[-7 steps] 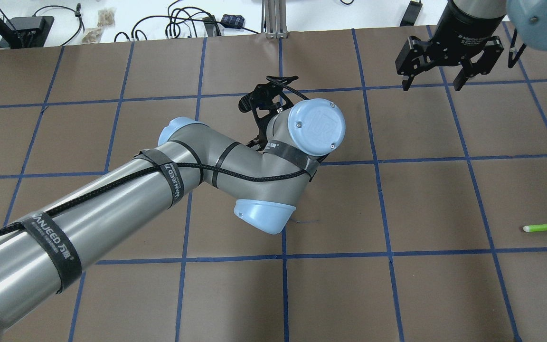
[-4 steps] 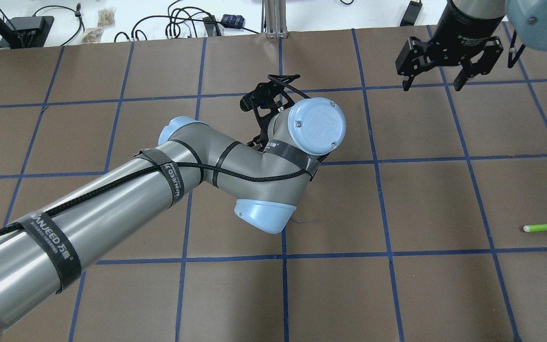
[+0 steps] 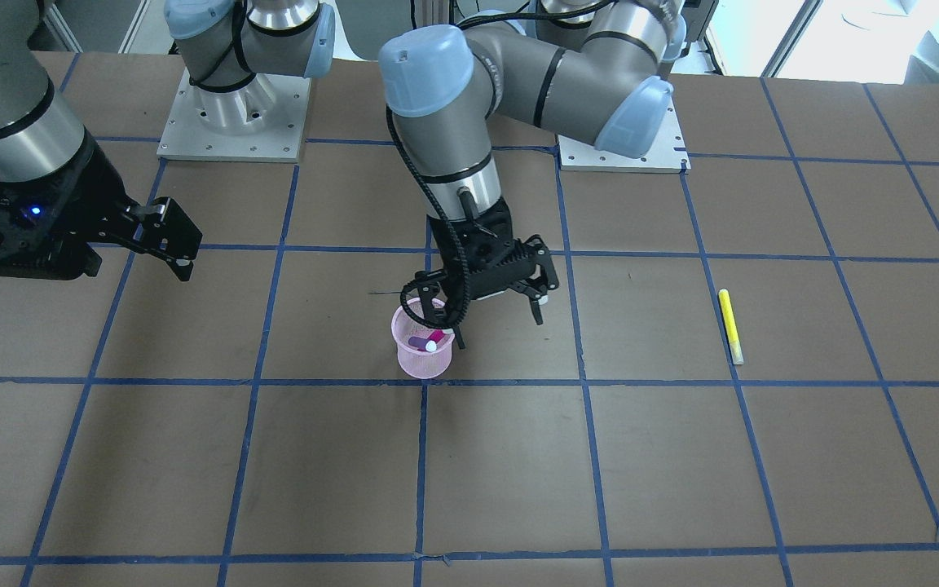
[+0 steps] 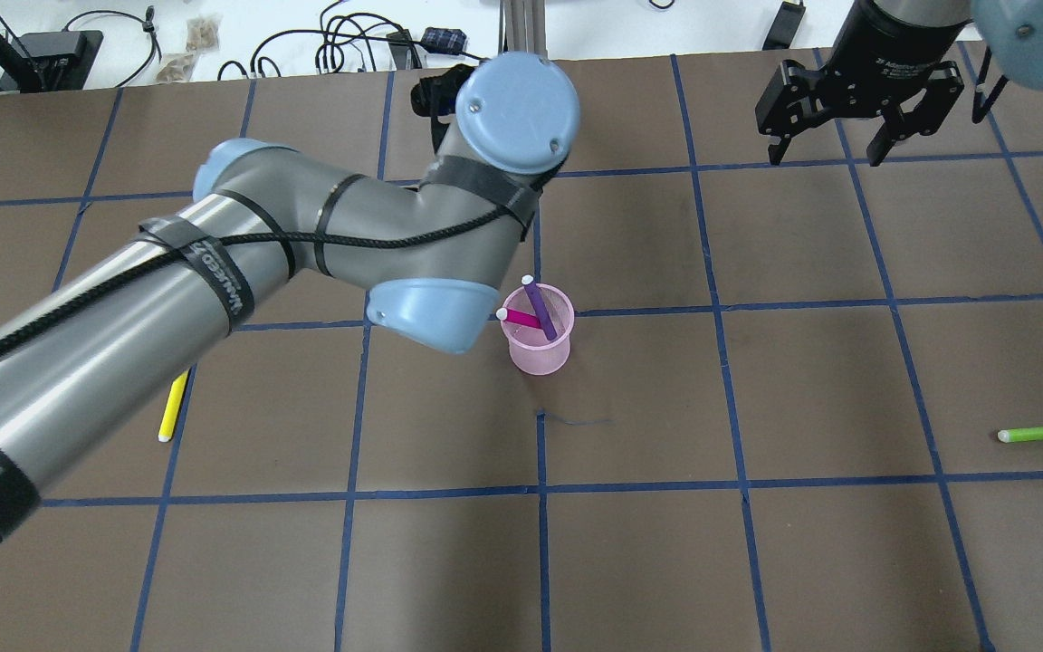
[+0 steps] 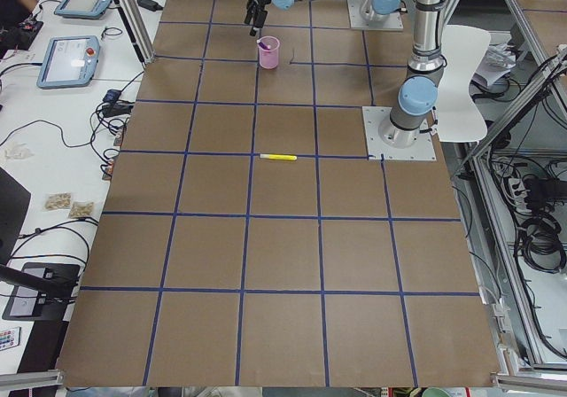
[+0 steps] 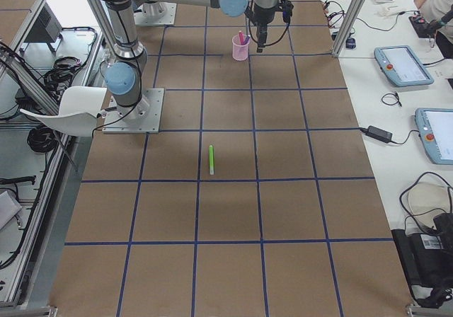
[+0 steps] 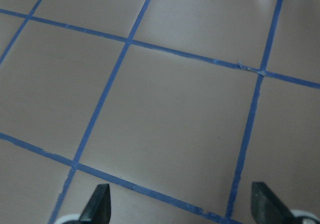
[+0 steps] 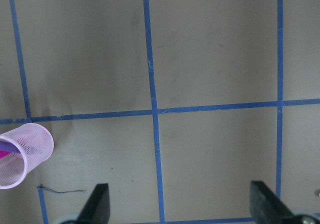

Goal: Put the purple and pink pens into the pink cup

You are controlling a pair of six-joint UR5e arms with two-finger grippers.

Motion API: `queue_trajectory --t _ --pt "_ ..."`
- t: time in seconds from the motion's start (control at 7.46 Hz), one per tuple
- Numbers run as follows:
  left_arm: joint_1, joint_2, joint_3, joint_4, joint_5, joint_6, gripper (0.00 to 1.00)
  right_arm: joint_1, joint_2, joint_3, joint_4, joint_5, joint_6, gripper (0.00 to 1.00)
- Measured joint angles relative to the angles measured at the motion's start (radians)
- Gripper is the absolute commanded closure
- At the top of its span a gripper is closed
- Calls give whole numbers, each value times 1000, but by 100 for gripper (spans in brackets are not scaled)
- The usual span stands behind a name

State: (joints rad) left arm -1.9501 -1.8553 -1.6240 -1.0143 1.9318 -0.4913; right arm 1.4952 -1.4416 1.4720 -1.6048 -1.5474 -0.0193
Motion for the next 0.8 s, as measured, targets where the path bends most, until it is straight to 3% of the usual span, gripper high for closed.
queue_trajectory --t 0.27,0.4,0.8 --pt "181 59 73 -210 -221 243 0 35 -7 -5 -9 -5 2 0" --pt "265 87 85 -271 -278 287 0 52 -17 -8 -11 -3 -1 0" --pt "420 144 77 -403 -320 411 0 65 -54 15 -24 15 -49 0"
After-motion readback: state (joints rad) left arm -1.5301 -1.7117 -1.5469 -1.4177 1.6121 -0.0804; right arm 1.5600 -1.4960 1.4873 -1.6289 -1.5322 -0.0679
